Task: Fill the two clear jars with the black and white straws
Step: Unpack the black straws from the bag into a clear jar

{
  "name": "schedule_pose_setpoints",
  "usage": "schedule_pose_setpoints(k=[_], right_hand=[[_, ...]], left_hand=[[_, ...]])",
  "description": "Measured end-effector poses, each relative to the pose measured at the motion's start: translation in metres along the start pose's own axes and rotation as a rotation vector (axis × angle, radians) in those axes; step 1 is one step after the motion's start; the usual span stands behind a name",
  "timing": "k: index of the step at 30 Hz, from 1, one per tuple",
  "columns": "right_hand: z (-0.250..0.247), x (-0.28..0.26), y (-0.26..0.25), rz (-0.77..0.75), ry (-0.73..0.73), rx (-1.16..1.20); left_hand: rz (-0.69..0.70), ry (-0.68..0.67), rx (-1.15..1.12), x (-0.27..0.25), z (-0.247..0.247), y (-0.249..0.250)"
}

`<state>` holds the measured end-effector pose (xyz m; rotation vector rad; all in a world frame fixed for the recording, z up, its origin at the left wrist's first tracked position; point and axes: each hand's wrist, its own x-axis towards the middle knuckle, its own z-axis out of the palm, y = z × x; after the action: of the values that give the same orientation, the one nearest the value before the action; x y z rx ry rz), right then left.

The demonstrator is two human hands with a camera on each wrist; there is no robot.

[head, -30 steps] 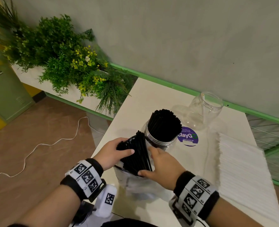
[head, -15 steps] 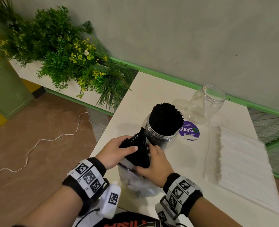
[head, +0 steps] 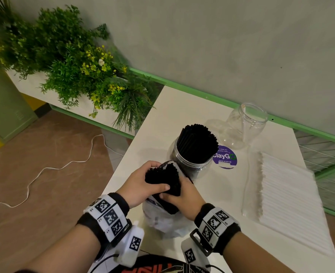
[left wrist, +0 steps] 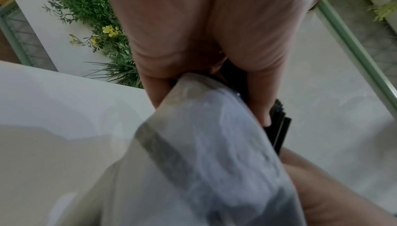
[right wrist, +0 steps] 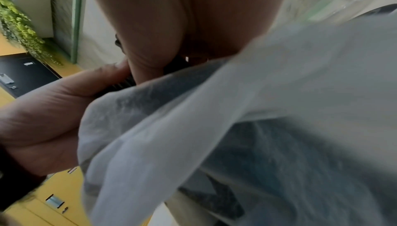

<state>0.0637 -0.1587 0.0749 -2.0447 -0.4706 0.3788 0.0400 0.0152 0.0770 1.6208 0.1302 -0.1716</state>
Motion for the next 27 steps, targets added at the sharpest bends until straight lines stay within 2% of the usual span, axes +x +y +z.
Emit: schedule_pose_setpoints(k=[5,13,20,27], right_hand=[[-0.003,0.001,0.001,0.109,0.017,0.122],[-0.024,0.009,-0.012,0.114,0.08,0.291],[-0.03,0.008,-0.026,0.008,0.338,0.31],[-0.051,0.015,-0.045,-0.079,0.492,0.322]], left_hand=[[0.106,0.014,-0.025,0.002,-0.003,0.005],[0.176,0.102,-0.045,0.012,-0.006,0.011],[0.176,0.161,0.008,0.018,-0.007,0.012],[0.153,0.191,0.063,0.018,-0.008,0.017]])
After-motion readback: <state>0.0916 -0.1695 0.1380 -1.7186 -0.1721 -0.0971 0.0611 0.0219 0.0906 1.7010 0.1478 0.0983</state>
